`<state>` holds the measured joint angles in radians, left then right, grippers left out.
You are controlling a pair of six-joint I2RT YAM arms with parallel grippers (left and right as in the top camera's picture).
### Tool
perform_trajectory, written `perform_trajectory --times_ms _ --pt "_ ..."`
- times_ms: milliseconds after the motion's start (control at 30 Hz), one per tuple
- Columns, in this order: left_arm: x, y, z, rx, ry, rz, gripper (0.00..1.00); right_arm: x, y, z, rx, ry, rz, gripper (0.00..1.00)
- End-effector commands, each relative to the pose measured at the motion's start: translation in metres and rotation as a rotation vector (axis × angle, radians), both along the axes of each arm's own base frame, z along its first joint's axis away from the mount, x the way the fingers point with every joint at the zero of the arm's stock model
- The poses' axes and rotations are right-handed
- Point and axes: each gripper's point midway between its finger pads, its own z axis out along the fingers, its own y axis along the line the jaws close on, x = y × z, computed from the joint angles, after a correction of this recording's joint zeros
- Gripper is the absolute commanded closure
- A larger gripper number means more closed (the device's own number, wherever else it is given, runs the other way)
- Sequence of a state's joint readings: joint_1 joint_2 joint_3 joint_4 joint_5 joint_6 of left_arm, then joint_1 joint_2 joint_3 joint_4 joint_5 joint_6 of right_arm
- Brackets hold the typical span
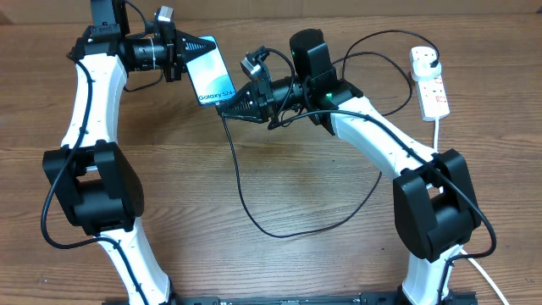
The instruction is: Plug charger to phone and switch on socket
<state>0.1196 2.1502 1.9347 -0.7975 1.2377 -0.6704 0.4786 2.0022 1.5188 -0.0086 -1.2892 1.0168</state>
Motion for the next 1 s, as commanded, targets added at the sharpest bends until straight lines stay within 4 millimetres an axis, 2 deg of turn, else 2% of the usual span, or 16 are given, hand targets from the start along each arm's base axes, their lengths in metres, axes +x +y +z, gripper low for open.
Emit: perform_trajectory --times_ms 0,333,967 --pt "-0.0026 -0.0007 0.0093 -0.033 -0.024 -0.025 0.96 0.005 0.001 0.0043 0.007 -0.027 -0.011 0.96" --pt "-0.0046 -0.0019 0.012 -0.051 -0.024 -0.036 0.96 0.0025 0.0004 0.0053 0.016 -0.037 0.006 0.96" --pt "-0.0075 -0.0036 0.0162 -0.071 -0.046 -0.057 0.96 0.0108 0.0014 0.0011 -0.006 -0.045 -0.043 0.96"
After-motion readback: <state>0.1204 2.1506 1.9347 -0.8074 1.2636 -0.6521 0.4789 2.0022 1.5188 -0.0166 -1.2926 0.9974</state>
